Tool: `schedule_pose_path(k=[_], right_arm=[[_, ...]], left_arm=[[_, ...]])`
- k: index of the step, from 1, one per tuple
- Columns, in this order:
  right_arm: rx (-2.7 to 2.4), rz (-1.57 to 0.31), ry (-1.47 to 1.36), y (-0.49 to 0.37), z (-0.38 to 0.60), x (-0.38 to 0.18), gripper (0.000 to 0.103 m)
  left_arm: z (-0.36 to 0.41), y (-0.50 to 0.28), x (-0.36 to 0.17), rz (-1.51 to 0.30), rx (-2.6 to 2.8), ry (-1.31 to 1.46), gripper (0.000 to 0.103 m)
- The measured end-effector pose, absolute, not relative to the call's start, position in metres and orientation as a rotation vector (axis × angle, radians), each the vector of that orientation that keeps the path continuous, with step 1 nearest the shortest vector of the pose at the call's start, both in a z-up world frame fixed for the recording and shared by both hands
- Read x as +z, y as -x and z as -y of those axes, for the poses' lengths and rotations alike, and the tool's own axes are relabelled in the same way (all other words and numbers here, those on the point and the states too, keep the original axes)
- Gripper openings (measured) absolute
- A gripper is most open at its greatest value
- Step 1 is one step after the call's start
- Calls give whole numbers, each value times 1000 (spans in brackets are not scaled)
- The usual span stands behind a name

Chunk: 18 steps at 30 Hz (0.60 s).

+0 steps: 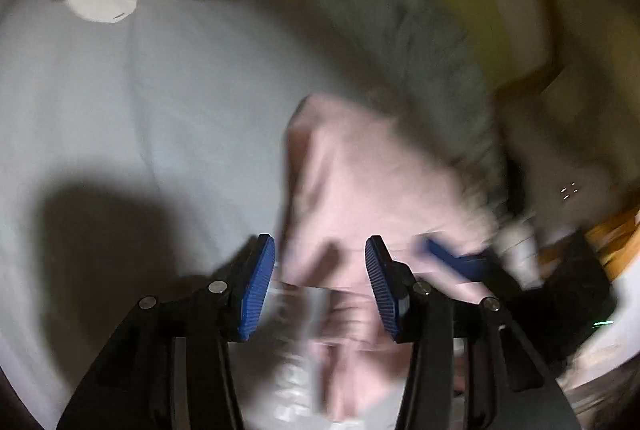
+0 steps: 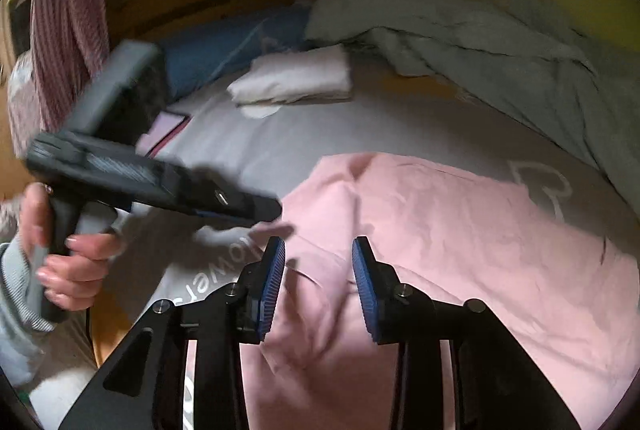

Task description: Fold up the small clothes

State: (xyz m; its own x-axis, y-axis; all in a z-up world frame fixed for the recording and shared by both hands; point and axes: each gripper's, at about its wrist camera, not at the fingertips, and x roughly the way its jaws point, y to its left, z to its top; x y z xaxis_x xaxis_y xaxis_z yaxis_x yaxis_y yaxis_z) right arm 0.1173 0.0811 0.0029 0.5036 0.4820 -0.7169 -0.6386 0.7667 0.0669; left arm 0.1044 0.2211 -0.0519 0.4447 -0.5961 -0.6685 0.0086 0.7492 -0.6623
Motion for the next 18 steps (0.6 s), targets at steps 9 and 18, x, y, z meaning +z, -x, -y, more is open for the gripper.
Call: schedule_pose_path(k=[9, 18], right_arm=[[740, -724, 293, -111, -62, 14, 37], [587, -814, 11, -140, -5, 2, 47]], left_arm=[[-199, -113, 23, -870, -512, 593, 1], [-120, -170, 19, -1039, -670, 520, 20]])
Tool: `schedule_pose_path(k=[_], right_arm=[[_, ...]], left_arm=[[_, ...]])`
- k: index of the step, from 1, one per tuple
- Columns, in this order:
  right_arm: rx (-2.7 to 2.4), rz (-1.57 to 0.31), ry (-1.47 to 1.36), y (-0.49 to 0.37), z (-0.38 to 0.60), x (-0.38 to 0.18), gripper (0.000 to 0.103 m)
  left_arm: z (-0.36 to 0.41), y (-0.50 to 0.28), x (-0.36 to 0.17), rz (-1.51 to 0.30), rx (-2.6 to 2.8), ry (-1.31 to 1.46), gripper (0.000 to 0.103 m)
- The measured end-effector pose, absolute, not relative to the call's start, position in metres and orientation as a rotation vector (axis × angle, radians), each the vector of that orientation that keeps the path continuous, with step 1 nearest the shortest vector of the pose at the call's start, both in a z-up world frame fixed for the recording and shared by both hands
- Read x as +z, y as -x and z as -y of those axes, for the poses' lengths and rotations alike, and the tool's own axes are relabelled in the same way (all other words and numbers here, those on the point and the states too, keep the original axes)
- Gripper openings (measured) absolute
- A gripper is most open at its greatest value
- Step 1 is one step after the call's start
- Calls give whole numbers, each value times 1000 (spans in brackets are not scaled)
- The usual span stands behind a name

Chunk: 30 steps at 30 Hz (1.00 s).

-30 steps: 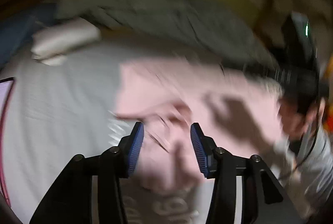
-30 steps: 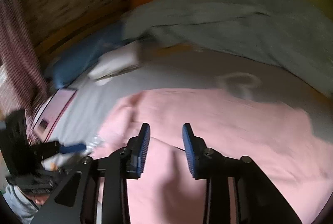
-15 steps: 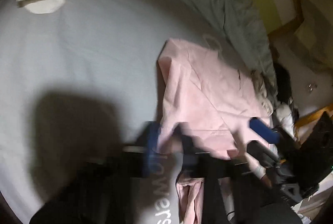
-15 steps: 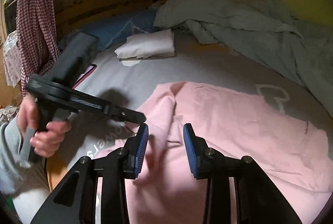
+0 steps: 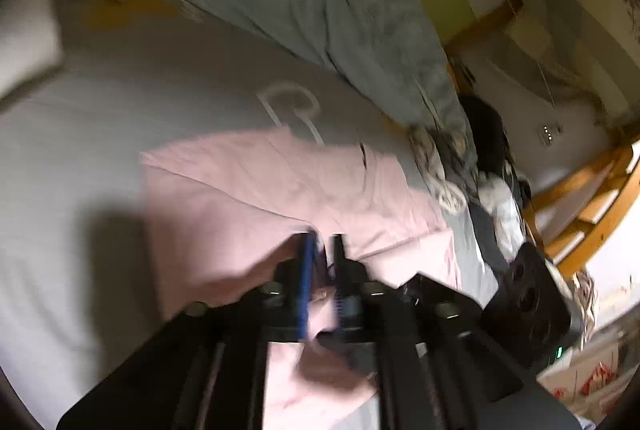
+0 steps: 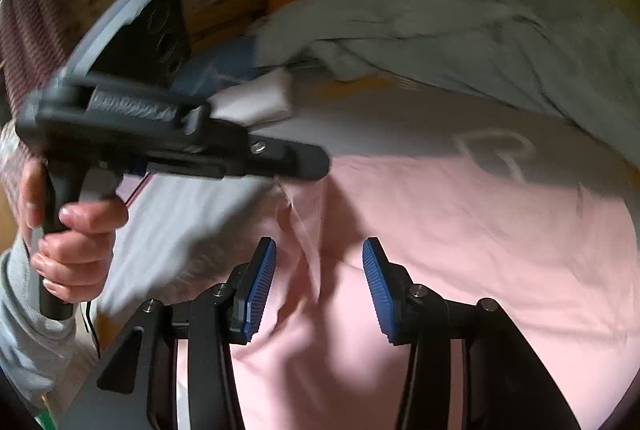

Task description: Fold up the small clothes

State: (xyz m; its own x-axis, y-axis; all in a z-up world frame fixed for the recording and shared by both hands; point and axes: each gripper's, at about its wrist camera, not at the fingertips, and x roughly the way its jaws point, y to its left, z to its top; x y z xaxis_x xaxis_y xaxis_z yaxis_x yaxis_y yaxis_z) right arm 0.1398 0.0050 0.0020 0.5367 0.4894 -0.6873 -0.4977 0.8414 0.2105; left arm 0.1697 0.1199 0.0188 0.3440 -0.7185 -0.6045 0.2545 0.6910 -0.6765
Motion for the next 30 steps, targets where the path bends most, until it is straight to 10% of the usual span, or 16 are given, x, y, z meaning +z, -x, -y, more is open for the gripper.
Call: schedule_pose_path(k=[3, 8, 13, 15, 21, 30], right_arm=[[566, -857, -21, -148, 16, -9, 47], [560, -925, -121, -180, 17, -22, 46], [575, -1042, -192, -206, 2, -46, 32], [571, -1030, -166, -208, -5, -50, 9], [477, -884, -122, -211, -8, -42, 1], [461, -868, -126, -194, 3, -29, 5]], left_arm=[[-130, -156, 17, -942, -671, 525, 52], [-173, -159, 14, -856, -468, 560, 61], [-184, -196, -32, -1058, -419, 624, 44], [-173, -204, -44, -1095, -378, 547, 2], [-159, -195, -16, -819, -270, 339, 1], [-175, -199, -30, -876, -190, 319, 17]])
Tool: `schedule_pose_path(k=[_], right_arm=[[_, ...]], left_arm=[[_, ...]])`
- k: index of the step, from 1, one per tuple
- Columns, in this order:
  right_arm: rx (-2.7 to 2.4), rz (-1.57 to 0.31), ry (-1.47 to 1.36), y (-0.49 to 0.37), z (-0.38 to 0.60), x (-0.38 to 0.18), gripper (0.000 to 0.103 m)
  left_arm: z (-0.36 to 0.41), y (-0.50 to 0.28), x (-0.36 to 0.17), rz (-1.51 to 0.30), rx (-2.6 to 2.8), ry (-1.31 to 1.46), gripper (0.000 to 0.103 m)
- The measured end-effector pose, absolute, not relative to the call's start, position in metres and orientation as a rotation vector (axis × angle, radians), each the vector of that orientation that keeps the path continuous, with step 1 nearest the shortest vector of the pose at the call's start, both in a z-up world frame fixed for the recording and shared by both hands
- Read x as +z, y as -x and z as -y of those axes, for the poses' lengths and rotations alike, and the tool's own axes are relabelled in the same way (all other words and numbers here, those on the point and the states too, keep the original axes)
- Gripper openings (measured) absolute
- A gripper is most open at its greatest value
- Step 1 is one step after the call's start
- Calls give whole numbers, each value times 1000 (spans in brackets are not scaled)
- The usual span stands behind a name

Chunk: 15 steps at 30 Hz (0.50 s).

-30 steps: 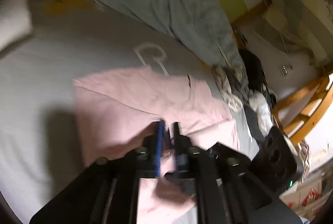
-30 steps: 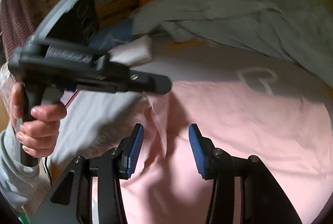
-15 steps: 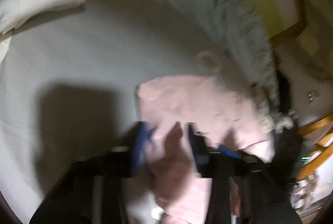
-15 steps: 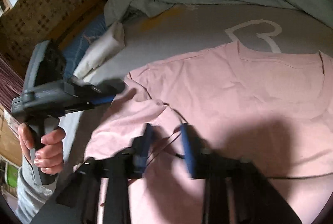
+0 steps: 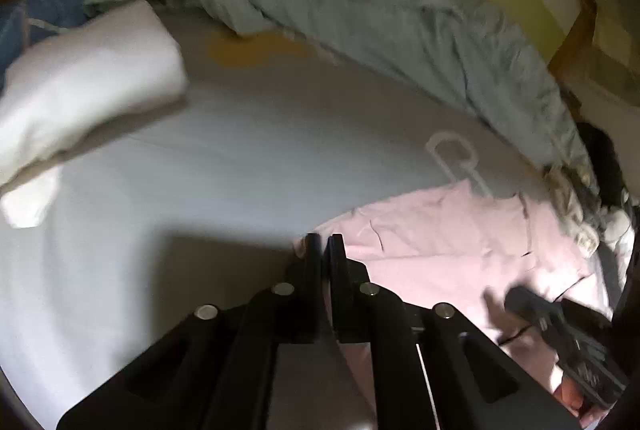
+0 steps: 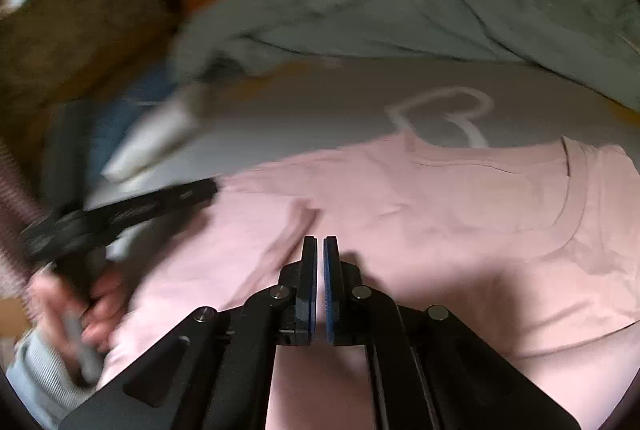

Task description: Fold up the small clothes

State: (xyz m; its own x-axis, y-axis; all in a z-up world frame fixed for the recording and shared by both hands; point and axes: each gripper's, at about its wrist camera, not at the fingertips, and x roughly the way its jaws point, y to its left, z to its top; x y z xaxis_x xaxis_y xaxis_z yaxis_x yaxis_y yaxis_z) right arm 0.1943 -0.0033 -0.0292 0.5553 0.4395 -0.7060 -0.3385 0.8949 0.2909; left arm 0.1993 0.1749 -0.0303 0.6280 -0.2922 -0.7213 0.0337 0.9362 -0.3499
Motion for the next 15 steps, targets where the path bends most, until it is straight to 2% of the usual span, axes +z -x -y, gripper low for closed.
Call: schedule_pose_path(k=[2, 3, 8, 13, 14, 15], right_arm=[[576, -859, -127, -173, -1, -19, 23], [620, -853, -124, -160, -5, -15, 27], [647, -814, -97, -139, -24, -6, 29], [666, -941, -101, -134, -43, -29, 29], [645, -951, -101, -132, -43, -33, 29], [631, -957, -109, -130, -40, -37, 29]], left_arm=[[-180, -175, -17, -883, -159, 294, 36], [-182, -160, -13, -895, -155, 296, 36], [-186, -80, -6, -905, -190, 361, 36], [-168, -63, -35, -1011, -164, 375, 38], [-166, -61, -38, -1003, -139, 379, 33], [-164, -57, -36, -980, -108, 375, 9]])
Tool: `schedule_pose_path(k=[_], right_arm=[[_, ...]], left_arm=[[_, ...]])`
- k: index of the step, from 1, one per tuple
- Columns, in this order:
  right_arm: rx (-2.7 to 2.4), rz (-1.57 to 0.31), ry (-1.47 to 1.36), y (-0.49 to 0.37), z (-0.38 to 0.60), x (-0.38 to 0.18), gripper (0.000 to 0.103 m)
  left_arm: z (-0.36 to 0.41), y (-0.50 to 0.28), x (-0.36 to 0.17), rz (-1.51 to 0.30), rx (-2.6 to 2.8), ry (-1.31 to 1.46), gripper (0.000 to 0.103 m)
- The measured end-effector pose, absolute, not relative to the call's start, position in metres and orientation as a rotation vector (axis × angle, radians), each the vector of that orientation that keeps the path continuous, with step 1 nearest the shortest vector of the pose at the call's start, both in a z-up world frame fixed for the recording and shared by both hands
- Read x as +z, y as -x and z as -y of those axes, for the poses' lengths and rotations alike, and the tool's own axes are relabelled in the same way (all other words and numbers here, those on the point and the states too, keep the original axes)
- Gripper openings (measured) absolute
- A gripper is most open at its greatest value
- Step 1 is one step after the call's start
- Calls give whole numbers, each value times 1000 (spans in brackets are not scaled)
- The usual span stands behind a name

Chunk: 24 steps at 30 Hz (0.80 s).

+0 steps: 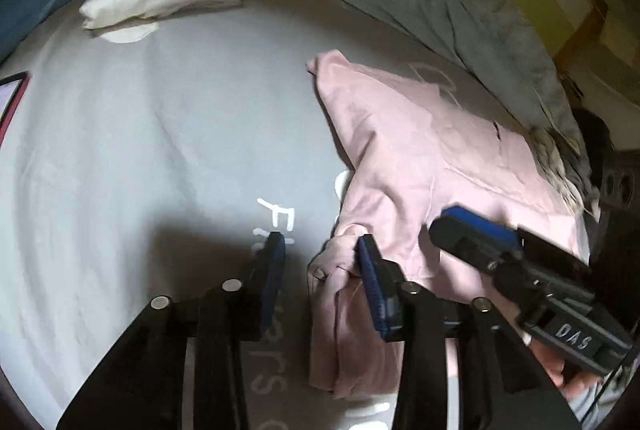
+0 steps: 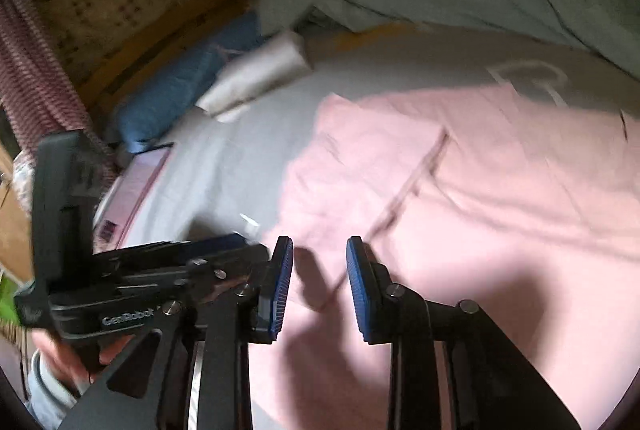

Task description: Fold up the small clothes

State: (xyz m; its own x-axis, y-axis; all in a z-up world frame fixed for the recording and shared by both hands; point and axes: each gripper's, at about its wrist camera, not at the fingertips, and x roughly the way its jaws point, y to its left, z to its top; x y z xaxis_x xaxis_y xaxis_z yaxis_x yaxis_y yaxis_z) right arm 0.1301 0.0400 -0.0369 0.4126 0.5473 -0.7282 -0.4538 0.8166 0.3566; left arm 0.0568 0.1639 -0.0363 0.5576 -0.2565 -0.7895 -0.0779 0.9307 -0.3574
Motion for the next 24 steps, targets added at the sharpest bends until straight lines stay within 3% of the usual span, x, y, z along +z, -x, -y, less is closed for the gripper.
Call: schedule_pose_path(k=[7, 11, 14, 15, 17, 24], right_arm=[[635, -962, -80, -114, -29, -43, 29], [613, -987, -51, -110, -29, -53, 29], [638, -972, -83, -101, -20, -48, 29], [658, -958, -100, -97, -17, -46, 29], [694, -922, -117, -88, -15, -40, 29], [716, -925, -153, -86, -33, -42, 29]], left_arm=[[-170, -21, -39, -954, -75, 495, 7], [-175, -22, -39, -982, -43, 553, 15], [-173, -27, -22, -932, -51, 508, 31], [-174, -34, -13, -907, -65, 495, 39], [-178, -57, -2, -879, -137, 510, 45], [-192, -182, -22, -1023, -155, 518, 43]])
